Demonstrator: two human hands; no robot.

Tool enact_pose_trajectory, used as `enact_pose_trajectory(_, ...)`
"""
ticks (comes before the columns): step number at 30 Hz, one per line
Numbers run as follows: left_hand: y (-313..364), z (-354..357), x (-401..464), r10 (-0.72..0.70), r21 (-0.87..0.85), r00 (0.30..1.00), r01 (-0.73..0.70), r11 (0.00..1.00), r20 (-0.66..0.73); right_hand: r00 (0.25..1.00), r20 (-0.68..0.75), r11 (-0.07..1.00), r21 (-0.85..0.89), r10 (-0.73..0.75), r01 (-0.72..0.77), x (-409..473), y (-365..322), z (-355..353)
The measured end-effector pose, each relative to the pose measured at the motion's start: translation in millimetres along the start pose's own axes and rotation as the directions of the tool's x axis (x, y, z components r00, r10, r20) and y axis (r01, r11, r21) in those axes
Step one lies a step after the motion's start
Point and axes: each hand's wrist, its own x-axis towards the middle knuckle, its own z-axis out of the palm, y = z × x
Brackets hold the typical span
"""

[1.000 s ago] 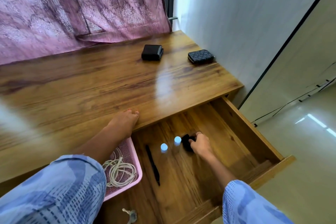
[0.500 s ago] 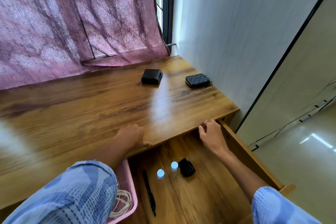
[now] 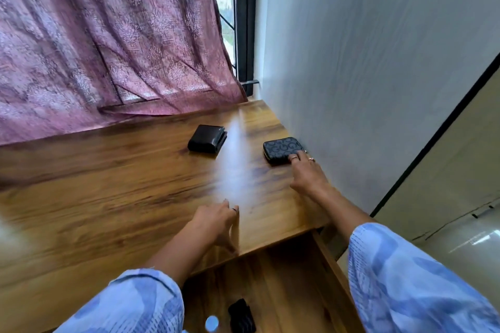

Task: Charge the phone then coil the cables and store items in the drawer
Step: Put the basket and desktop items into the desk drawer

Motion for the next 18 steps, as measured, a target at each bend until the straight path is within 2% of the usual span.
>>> enact_pose_trajectory(5, 7, -11, 15, 0.02, -0.118, 0.998, -0.014, 0.993, 0.054, 0.993, 0.095, 0.996, -0.036, -0.073, 0.076, 66, 5, -11)
enact_pose_trajectory(8, 13, -16, 26, 0.014, -0.069, 0.997, -0.008, 0.998, 0.076, 0.984, 0.152, 0.993, -0.055, -0.097, 0.106, 96, 3, -10)
enact_pose_trajectory(12, 21, -25, 36, 0.017, 0.007, 0.994, -0.018, 1.0, 0.105, 0.963, 0.263, 0.989, -0.121, -0.054, 0.088, 121, 3, -4)
enact_pose_trajectory(18, 22, -25, 39, 0.014, 0.04, 0.999, -0.015, 0.999, 0.039, 0.927, 0.363, 0.964, -0.2, -0.095, 0.177, 136, 2, -10)
